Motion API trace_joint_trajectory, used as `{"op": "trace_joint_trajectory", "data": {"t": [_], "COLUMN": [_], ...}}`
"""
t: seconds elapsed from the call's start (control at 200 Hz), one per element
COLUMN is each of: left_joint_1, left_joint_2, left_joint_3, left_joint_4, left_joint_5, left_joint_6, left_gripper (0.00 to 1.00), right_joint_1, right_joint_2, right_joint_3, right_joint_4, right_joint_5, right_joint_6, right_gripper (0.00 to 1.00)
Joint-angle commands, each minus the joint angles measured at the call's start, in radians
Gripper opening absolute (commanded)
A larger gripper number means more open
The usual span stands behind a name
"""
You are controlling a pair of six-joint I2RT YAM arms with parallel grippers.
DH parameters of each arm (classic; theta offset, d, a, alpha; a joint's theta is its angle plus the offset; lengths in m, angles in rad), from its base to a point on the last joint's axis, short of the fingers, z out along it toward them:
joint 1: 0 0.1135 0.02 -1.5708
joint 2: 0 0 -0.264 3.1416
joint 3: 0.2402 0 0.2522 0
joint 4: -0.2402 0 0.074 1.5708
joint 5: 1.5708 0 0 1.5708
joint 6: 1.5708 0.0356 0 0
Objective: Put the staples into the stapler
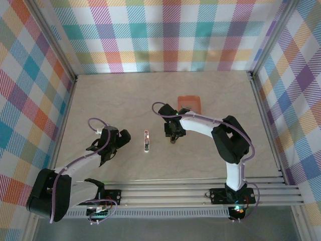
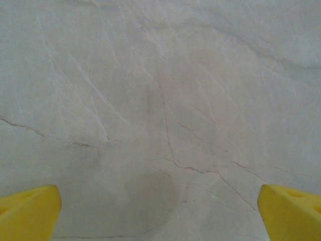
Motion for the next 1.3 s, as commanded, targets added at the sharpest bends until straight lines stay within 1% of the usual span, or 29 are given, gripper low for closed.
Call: {"op": "trace_joint_trajectory", "data": {"t": [0.0, 0.08, 0.205, 0.31, 0.535, 0.68, 0.89, 1.07, 1.295], "left_joint_1": [0.035, 0.051, 0.066, 0.078, 0.083, 0.083, 0.083, 0.083, 0.083], "left_joint_2": [0.002, 0.002, 0.015, 0.030, 0.019, 0.007, -0.011, -0.024, -0.033], "left_joint_3": [0.017, 0.022, 0.036, 0.039, 0.038, 0.034, 0.024, 0.018, 0.013], "left_joint_4": [0.024, 0.023, 0.018, 0.023, 0.030, 0.031, 0.035, 0.034, 0.030], "left_joint_5": [0.038, 0.049, 0.058, 0.070, 0.069, 0.068, 0.068, 0.069, 0.069], "left_joint_6": [0.041, 0.054, 0.089, 0.106, 0.130, 0.142, 0.136, 0.135, 0.140], "left_gripper": [1.00, 1.00, 1.00, 1.00, 1.00, 1.00, 1.00, 1.00, 1.00], "right_joint_1": [0.006, 0.006, 0.012, 0.039, 0.143, 0.190, 0.212, 0.220, 0.221], "right_joint_2": [0.035, 0.049, 0.047, 0.026, -0.035, -0.057, -0.013, 0.048, 0.083], "right_joint_3": [0.040, 0.044, 0.034, 0.035, 0.044, 0.031, 0.034, 0.080, 0.095], "right_joint_4": [-0.015, -0.015, -0.003, -0.006, -0.021, 0.008, 0.065, 0.073, 0.074], "right_joint_5": [0.029, 0.026, 0.031, 0.056, 0.144, 0.160, 0.105, 0.078, 0.051], "right_joint_6": [0.014, 0.024, 0.037, 0.056, 0.155, 0.219, 0.263, 0.253, 0.255], "right_gripper": [0.40, 0.37, 0.28, 0.25, 0.24, 0.25, 0.25, 0.25, 0.26]}}
